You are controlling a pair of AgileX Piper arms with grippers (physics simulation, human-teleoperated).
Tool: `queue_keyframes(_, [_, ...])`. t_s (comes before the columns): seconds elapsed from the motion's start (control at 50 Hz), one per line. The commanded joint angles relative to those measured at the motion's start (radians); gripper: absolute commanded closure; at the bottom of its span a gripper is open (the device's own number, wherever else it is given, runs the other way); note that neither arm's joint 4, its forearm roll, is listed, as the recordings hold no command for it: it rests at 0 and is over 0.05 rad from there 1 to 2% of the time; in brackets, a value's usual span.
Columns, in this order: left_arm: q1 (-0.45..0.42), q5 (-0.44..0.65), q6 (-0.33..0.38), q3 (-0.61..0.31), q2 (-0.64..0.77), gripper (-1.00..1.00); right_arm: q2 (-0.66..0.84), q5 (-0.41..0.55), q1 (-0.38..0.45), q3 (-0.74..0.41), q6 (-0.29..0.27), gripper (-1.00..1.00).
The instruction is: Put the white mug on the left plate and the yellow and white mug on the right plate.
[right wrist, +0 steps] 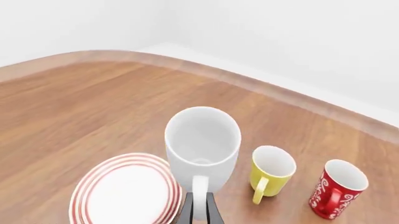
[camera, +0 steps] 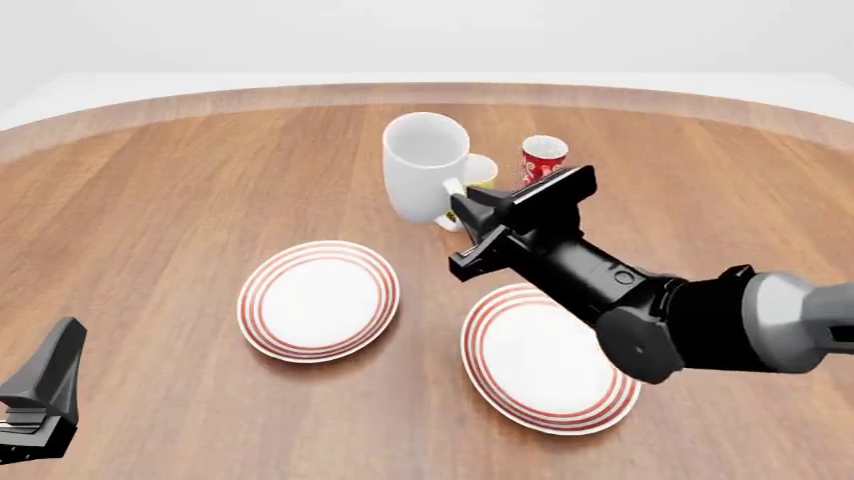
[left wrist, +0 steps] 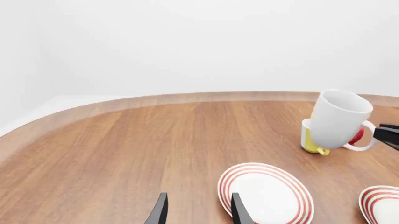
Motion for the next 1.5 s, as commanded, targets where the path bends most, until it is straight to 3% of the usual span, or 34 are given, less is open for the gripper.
queue_keyframes(0.02, [0.0,0.0,0.0,0.0,0.0,-1.0,0.063,-0.021,0.04,-0.028,0.022,1.0])
queue_keyframes(1.5, [0.0,0.0,0.0,0.0,0.0,-1.0,0.4,-0.022,0.199,-0.262,0.083,1.0])
